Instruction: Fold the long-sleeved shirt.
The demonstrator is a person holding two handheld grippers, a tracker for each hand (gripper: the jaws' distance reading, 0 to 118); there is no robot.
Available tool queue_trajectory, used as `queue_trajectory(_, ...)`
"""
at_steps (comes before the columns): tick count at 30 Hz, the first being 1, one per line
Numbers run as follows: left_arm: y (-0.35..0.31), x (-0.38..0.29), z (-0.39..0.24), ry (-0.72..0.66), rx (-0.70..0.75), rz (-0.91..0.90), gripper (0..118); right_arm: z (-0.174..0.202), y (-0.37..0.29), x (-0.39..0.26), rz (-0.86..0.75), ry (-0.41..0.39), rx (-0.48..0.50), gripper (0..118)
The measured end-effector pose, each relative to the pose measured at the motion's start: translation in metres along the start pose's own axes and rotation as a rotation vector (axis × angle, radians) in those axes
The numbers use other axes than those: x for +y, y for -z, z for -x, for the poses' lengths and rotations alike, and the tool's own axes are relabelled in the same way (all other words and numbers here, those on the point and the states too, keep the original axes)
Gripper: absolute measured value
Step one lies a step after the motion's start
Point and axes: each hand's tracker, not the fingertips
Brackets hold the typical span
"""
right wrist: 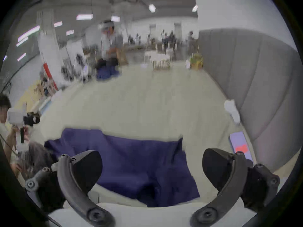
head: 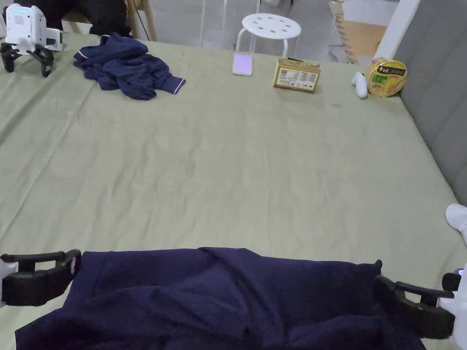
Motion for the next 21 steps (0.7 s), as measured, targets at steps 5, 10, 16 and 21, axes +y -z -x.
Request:
queue_trajectory(5,0.025,0.030,-0.053,0.005,0.039,-0.120,84,0.056,0.028,0.028,-0.195,-0.078,-0.059,109)
queue_trajectory(10,0.046,0.041,-0.094,0.060,0.110,-0.244,4,0.104,0.055,0.028,-0.360,-0.117,-0.166,0)
queue_trajectory(16,0.049,0.046,-0.080,0.016,0.020,-0.224,8,0.122,0.064,0.030,-0.392,-0.144,-0.145,0)
queue_trajectory(21,0.071,0.038,-0.016,-0.191,-0.106,-0.043,110,0.127,0.061,0.033,-0.430,-0.155,-0.144,0)
